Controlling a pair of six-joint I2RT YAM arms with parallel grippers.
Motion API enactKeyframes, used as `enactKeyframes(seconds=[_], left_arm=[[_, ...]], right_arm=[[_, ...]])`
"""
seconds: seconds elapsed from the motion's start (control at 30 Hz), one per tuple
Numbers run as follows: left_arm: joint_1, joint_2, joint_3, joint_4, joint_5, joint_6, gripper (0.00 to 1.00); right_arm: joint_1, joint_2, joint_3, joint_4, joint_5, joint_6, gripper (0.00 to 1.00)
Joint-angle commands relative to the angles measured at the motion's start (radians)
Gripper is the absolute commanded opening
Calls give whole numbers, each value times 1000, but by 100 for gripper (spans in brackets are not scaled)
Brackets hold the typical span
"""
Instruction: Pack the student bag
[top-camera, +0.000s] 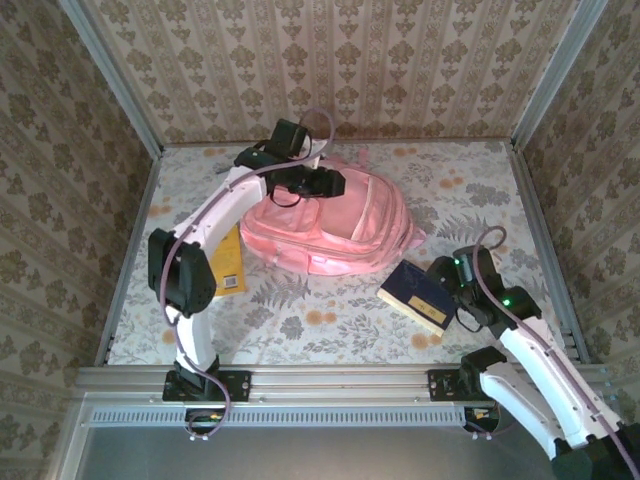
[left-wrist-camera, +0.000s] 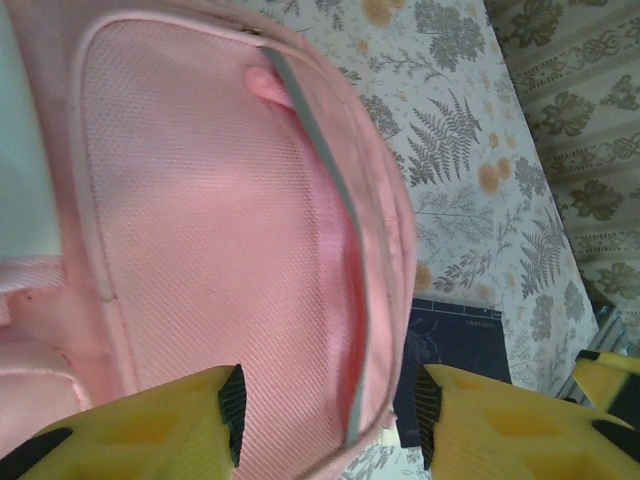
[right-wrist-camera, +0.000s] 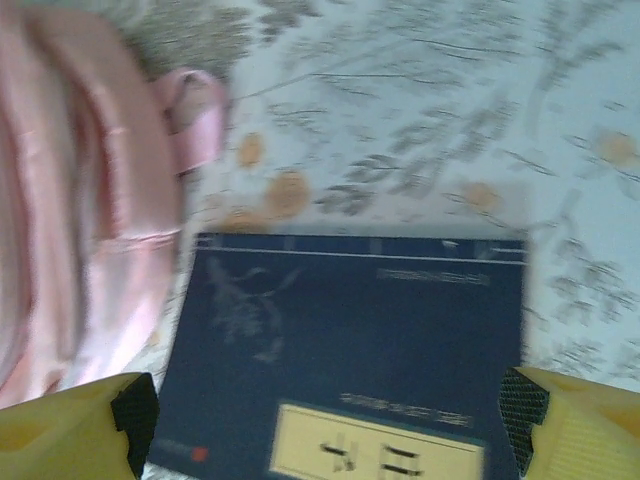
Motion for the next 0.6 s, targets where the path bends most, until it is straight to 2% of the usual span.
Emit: enactKeyframes(seconds=[0.0, 0.13, 0.2, 0.37, 0.57], left_arm=[[-83, -113, -102, 57, -49, -24, 52], [-156, -179, -346, 290, -7, -198, 54], [-203, -169, -409, 364, 0, -250, 55], [-319, -66, -408, 373, -33, -247, 55], [-377, 44, -414, 409, -43, -248, 52]], right_arm=[[-77, -10, -67, -83, -127, 80, 90], [-109, -25, -139, -71, -209, 140, 92], [-113, -33, -182, -31, -246, 160, 91], [-130, -48, -252, 68, -332, 196, 86], [-144, -113, -268, 104, -351, 207, 72]])
